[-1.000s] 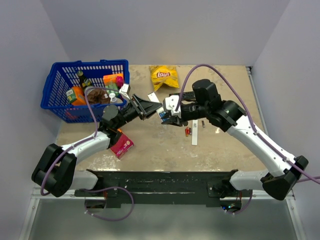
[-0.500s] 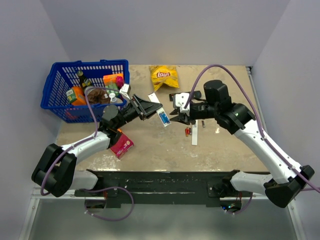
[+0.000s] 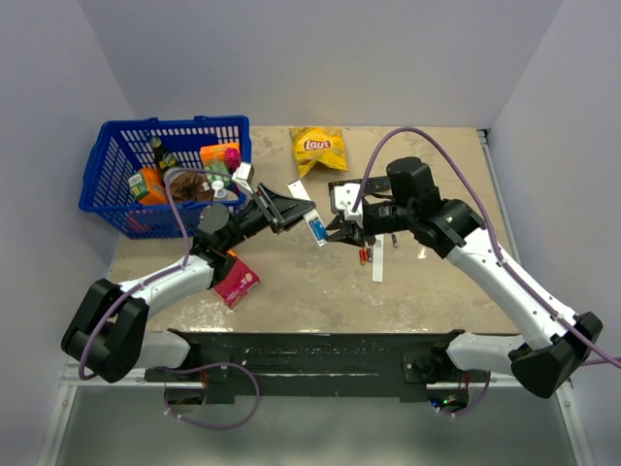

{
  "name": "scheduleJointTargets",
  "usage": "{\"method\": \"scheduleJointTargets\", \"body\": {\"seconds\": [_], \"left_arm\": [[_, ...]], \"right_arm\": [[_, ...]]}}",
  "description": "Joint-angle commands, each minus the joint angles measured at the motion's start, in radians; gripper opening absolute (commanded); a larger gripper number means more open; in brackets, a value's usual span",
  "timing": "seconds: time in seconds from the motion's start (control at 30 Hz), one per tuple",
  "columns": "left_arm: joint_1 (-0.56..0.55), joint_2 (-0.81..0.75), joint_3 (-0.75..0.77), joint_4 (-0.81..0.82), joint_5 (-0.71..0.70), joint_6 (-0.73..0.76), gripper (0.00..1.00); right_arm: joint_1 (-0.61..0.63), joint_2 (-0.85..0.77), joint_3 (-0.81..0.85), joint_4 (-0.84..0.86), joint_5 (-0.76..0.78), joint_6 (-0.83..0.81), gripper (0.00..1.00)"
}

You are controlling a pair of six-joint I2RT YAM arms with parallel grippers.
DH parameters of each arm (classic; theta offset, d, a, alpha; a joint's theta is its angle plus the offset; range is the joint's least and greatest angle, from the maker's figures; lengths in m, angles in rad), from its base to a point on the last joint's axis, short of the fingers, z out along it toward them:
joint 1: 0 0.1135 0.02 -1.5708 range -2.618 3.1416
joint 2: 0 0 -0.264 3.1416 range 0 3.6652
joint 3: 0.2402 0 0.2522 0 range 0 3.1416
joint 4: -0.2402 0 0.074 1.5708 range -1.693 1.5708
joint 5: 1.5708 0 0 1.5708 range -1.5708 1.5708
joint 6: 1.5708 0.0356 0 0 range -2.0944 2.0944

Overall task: Load the batteries into the remote control
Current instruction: Load the battery into the remote control.

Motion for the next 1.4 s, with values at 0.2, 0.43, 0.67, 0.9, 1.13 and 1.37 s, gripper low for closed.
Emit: {"method": "scheduleJointTargets", "body": {"seconds": [0.2, 0.43, 0.67, 0.9, 1.13, 1.37], "left_arm": [[0.006, -0.016, 0.039, 0.068, 0.016, -0.015, 0.00], [0.006, -0.016, 0.039, 0.068, 0.018, -0.014, 0.00], [0.006, -0.021, 0.038, 0.066, 0.019, -0.014, 0.00], [0.006, -0.021, 0.036, 0.060, 0.016, -0.006, 0.00], [0.006, -0.019, 0.038, 0.053, 0.016, -0.003, 0.00], [0.006, -0.013, 0.051, 0.036, 0.025, 0.005, 0.00]], "right_arm": [[-0.003, 0.023, 0.012, 0.022, -0.068, -0.010, 0.27], [-0.003, 0.039, 0.016, 0.026, -0.066, -0.008, 0.27], [-0.003, 0.031, -0.002, 0.081, 0.033, 0.041, 0.27], [-0.003, 0.014, -0.007, 0.089, 0.046, 0.047, 0.28], [-0.003, -0.001, 0.036, 0.013, 0.030, 0.003, 0.34], [-0.003, 0.011, 0.068, -0.023, -0.008, -0.026, 0.42]]}}
